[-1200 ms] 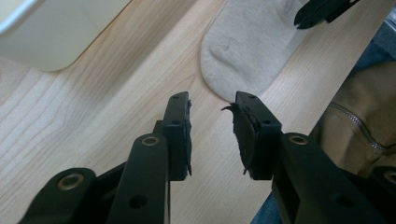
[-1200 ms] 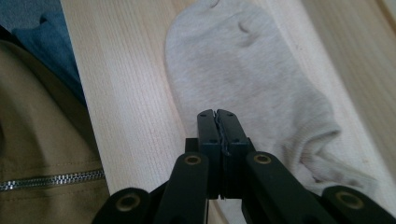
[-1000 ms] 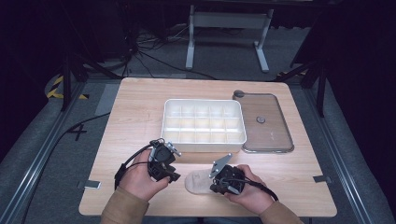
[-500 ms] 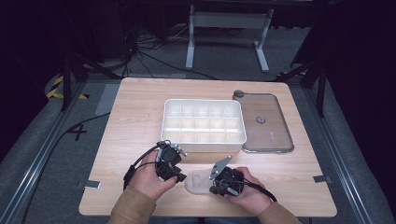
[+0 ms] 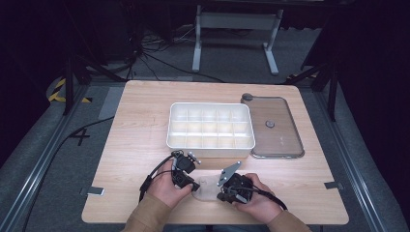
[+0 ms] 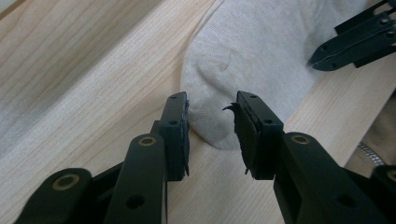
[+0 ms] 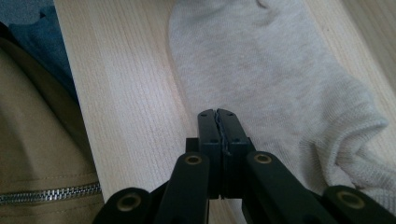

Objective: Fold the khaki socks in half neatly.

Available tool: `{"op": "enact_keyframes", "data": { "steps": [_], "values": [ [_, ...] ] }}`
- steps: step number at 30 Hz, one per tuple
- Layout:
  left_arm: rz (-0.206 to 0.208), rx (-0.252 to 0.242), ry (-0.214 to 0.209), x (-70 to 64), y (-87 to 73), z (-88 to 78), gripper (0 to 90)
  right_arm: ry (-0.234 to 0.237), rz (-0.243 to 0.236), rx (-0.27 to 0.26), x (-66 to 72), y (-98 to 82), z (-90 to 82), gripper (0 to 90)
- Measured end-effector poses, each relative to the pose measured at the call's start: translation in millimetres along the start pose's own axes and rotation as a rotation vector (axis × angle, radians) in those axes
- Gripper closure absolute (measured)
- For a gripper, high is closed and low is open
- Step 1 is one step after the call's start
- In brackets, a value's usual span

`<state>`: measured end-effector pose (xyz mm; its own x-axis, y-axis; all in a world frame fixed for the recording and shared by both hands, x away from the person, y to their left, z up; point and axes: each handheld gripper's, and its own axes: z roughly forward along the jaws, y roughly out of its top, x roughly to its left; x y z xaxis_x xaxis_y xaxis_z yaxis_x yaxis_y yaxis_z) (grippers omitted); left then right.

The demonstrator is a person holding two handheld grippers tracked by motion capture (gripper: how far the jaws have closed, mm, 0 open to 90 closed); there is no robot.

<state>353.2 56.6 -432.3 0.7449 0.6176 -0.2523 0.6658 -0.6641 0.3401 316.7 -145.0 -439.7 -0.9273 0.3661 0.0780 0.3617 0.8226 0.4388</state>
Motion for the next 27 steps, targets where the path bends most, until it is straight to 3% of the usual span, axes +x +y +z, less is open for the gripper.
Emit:
{"op": "enact_keyframes", "data": {
  "steps": [5, 11, 14, 27],
  "values": [
    [0.015, 0.029, 0.057, -7.4, 1.9, 7.8, 65.7, -0.001, 0.003, 0.002, 0.7, 0.0, 0.1, 89.9],
    [0.023, 0.043, 0.083, -13.9, 3.1, 9.3, 69.9, -0.007, 0.001, 0.003, 1.6, 0.5, 0.4, 89.9],
    [0.024, 0.034, 0.071, -16.3, 2.5, 10.9, 81.1, -0.009, 0.002, 0.005, 2.1, 0.7, 0.4, 89.9],
    [0.043, 0.034, 0.032, -16.4, 2.8, -1.1, 84.2, 0.009, -0.005, -0.002, 0.7, -0.5, 0.1, 89.9]
  ]
}}
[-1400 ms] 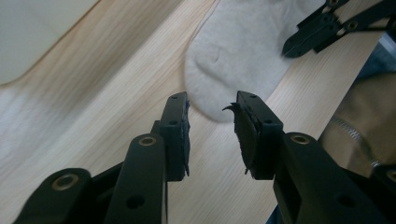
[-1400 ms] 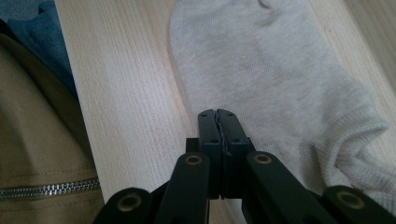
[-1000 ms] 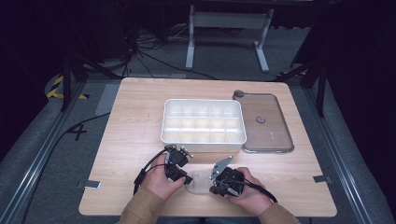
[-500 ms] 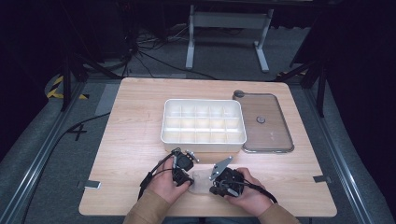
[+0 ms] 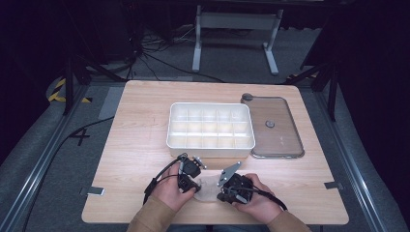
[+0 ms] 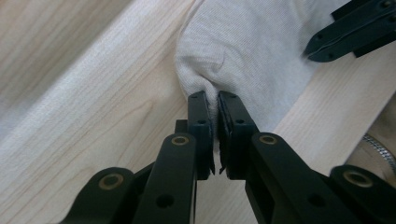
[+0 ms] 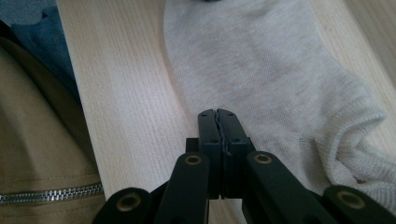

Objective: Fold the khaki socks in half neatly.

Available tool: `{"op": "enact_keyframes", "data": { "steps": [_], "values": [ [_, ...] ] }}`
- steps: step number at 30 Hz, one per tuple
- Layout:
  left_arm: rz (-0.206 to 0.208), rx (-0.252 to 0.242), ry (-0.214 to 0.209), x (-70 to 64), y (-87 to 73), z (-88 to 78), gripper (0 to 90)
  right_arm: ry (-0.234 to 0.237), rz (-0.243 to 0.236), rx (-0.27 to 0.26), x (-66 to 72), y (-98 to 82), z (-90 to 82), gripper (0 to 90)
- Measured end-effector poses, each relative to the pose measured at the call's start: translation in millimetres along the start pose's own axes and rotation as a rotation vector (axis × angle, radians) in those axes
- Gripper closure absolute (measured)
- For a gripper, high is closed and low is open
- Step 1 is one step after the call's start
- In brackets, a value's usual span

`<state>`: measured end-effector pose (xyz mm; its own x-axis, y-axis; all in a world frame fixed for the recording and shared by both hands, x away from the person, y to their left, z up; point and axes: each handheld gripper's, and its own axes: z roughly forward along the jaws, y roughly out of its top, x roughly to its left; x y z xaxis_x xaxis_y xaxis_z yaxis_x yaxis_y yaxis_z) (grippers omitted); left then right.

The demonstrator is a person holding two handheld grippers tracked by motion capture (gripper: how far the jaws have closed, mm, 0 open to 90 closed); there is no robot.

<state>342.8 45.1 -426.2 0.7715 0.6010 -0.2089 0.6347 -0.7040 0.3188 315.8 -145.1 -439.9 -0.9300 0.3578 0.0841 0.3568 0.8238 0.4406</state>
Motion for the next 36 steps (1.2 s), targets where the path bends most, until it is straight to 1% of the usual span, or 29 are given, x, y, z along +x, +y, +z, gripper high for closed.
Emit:
{"op": "enact_keyframes", "data": {
  "steps": [2, 3, 4, 6, 7, 9, 10, 13, 14, 16, 17, 18, 19, 21, 22, 25, 27, 28, 30, 31, 33, 35, 36],
  "values": [
    [0.005, -0.013, -0.007, -1.3, 0.0, -5.6, 84.1, 0.008, 0.001, -0.003, 0.7, 0.2, 0.5, 90.0],
    [-0.001, -0.023, -0.013, -2.8, -0.2, -8.3, 84.1, 0.008, 0.0, -0.003, 1.2, 0.3, 0.6, 89.9],
    [0.014, -0.027, -0.017, -3.5, 0.0, -11.6, 84.0, 0.007, -0.002, -0.004, 1.4, 0.4, 0.9, 89.9],
    [0.029, -0.048, -0.024, -4.9, 0.0, -17.7, 84.0, 0.009, -0.006, -0.004, 2.0, 0.6, 1.0, 89.9],
    [0.026, -0.06, -0.028, -6.1, -0.2, -20.4, 84.0, 0.009, -0.008, -0.004, 2.2, 0.7, 1.1, 89.9],
    [0.039, -0.074, -0.031, -7.1, 0.1, -24.0, 84.0, 0.006, -0.007, -0.005, 3.0, 1.0, 1.5, 90.0],
    [0.033, -0.076, -0.032, -7.6, -0.2, -24.5, 84.0, 0.009, -0.007, -0.006, 3.4, 1.2, 1.6, 89.9],
    [0.037, -0.068, -0.028, -6.5, -0.1, -24.7, 84.0, 0.013, -0.012, -0.009, 4.3, 1.4, 2.2, 89.9],
    [0.033, -0.062, -0.03, -6.6, -0.2, -24.9, 84.0, 0.006, -0.014, -0.012, 5.1, 1.5, 2.4, 90.0],
    [0.04, -0.06, -0.036, -6.1, -0.1, -25.6, 84.0, -0.029, -0.045, -0.026, 8.4, 1.9, 0.0, 89.9],
    [0.041, -0.054, -0.033, -6.3, 0.0, -26.6, 84.0, -0.035, -0.044, -0.036, 8.2, 2.1, -3.5, 89.9],
    [0.035, -0.055, -0.035, -6.6, -0.4, -27.1, 84.0, -0.042, -0.032, -0.054, 6.1, 1.7, -8.3, 90.0],
    [0.032, -0.05, -0.031, -6.6, -0.6, -28.1, 84.0, -0.045, -0.01, -0.063, 2.3, 0.2, -14.1, 89.9],
    [0.039, -0.047, -0.028, -5.1, -0.7, -29.7, 84.0, -0.072, 0.042, -0.061, -7.2, -6.1, -23.2, 90.0],
    [0.035, -0.046, -0.025, -4.7, -0.9, -30.2, 84.0, -0.082, 0.076, -0.058, -13.6, -11.7, -27.3, 90.0],
    [0.037, -0.044, -0.028, -2.8, -0.7, -32.0, 84.0, -0.092, 0.136, -0.046, -25.3, -23.3, -33.5, 90.0],
    [0.026, -0.038, -0.028, -3.3, -0.6, -33.8, 84.0, -0.091, 0.154, -0.038, -28.8, -27.3, -35.2, 90.0],
    [0.033, -0.04, -0.027, -2.8, -0.2, -34.2, 84.0, -0.09, 0.163, -0.031, -29.9, -28.7, -35.5, 90.0],
    [0.03, -0.034, -0.025, -2.8, -0.2, -35.1, 84.0, -0.094, 0.177, -0.009, -31.5, -30.8, -33.8, 90.0],
    [0.03, -0.029, -0.03, -2.3, 0.0, -35.4, 84.0, -0.101, 0.178, 0.002, -31.8, -31.6, -31.7, 90.0],
    [0.032, -0.02, -0.038, -1.9, 0.2, -35.1, 84.0, -0.101, 0.179, 0.008, -31.8, -31.9, -30.3, 90.0],
    [0.03, -0.018, -0.033, -1.8, 0.4, -35.3, 84.0, -0.095, 0.178, 0.011, -31.1, -31.9, -26.5, 90.0],
    [0.038, -0.025, -0.034, -1.3, 0.6, -35.4, 84.0, -0.098, 0.177, 0.01, -30.6, -31.4, -26.1, 90.0]
  ]
}}
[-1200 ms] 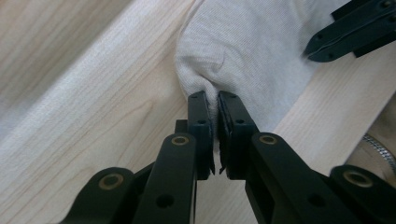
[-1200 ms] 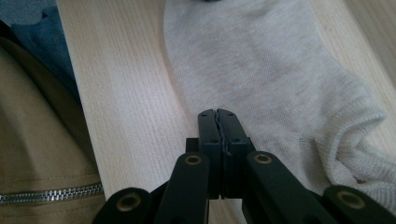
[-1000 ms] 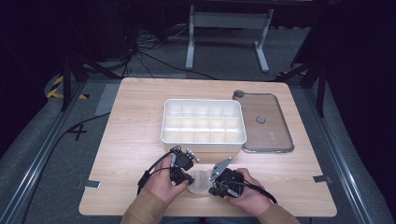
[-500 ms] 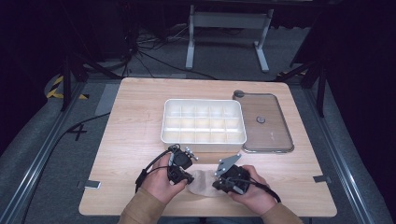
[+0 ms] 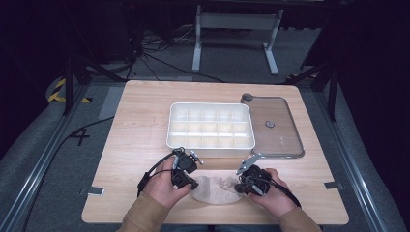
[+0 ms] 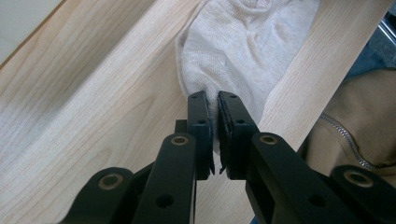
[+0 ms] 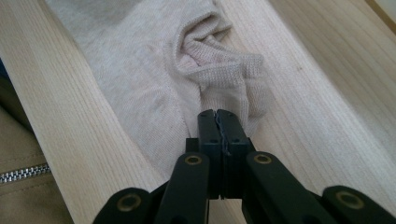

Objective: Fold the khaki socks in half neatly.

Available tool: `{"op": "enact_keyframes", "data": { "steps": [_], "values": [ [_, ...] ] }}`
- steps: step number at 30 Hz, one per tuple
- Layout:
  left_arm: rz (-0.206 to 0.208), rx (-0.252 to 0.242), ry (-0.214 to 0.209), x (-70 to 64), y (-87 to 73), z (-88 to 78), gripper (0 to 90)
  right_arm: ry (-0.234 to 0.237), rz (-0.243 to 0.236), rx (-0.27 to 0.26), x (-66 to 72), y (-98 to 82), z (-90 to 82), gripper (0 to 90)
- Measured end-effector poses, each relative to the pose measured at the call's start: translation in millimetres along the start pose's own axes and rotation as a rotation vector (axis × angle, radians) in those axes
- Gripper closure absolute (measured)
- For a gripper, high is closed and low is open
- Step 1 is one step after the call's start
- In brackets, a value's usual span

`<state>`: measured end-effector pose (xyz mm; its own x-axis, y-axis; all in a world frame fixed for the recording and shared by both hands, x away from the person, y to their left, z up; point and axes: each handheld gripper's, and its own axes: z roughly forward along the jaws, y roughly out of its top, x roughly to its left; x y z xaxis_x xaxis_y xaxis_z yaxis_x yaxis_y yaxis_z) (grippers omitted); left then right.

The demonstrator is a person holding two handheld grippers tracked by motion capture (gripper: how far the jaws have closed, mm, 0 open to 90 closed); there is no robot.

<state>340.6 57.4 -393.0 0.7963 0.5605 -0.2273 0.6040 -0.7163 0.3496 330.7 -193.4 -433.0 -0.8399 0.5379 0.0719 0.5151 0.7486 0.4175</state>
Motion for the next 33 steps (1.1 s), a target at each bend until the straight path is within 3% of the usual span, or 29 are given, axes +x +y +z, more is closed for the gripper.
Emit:
{"op": "enact_keyframes", "data": {
  "steps": [4, 13, 24, 33],
  "values": [
    [-0.002, -0.02, -0.011, -1.2, 0.6, -4.1, 83.7, 0.008, 0.0, -0.011, 2.2, 0.4, 1.3, 90.0],
    [0.045, -0.042, -0.01, -12.5, 6.8, -7.2, 83.7, 0.02, -0.008, -0.057, 14.7, 6.9, 8.9, 89.9],
    [0.095, -0.055, -0.015, -29.0, 19.2, 5.9, 83.8, 0.012, -0.006, -0.087, 23.0, 10.4, 14.0, 89.5],
    [0.097, -0.074, -0.018, -31.9, 24.6, 12.8, 83.9, 0.012, -0.02, -0.106, 27.2, 9.8, 15.2, 89.6]
  ]
}}
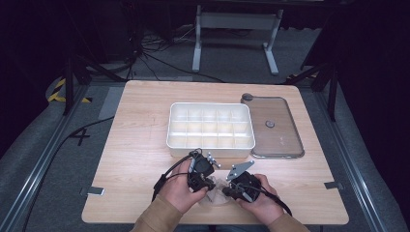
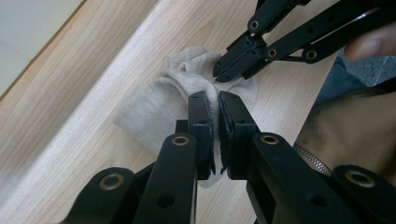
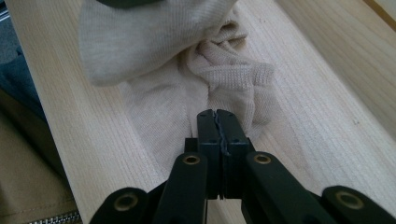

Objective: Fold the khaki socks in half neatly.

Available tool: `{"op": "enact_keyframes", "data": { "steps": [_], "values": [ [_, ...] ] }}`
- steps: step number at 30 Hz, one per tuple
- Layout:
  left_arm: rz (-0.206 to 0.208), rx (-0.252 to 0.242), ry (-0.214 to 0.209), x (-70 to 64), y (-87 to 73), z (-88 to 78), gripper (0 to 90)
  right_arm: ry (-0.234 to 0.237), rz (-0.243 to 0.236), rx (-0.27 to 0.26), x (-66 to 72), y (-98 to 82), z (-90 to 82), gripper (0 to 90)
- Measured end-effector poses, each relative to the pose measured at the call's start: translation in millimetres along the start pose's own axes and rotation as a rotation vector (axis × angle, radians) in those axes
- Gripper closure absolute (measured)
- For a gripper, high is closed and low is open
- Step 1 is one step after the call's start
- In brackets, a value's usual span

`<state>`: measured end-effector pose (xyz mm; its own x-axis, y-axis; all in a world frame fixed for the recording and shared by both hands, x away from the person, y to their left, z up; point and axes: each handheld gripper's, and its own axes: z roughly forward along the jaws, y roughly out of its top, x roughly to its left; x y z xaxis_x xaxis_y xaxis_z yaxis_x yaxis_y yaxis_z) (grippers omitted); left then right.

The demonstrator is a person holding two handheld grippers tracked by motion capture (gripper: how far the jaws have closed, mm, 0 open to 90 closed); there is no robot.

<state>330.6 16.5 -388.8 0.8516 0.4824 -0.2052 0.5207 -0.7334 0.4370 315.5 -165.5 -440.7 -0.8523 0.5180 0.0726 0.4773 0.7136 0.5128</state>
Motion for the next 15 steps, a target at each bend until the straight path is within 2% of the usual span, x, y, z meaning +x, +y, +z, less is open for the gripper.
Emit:
{"op": "enact_keyframes", "data": {
  "steps": [4, 9, 15],
  "values": [
    [0.006, -0.005, -0.004, -0.4, 1.4, 2.3, 83.9, 0.003, -0.009, -0.012, -0.7, -1.7, 0.0, 89.4],
    [0.014, -0.02, -0.011, -0.1, 3.9, 6.7, 83.9, 0.02, 0.006, -0.046, -3.0, -6.3, 0.2, 89.4],
    [0.032, -0.011, -0.018, -3.3, 7.2, 13.1, 83.9, 0.022, 0.01, -0.065, -3.2, -9.6, -0.3, 89.3]
  ]
}}
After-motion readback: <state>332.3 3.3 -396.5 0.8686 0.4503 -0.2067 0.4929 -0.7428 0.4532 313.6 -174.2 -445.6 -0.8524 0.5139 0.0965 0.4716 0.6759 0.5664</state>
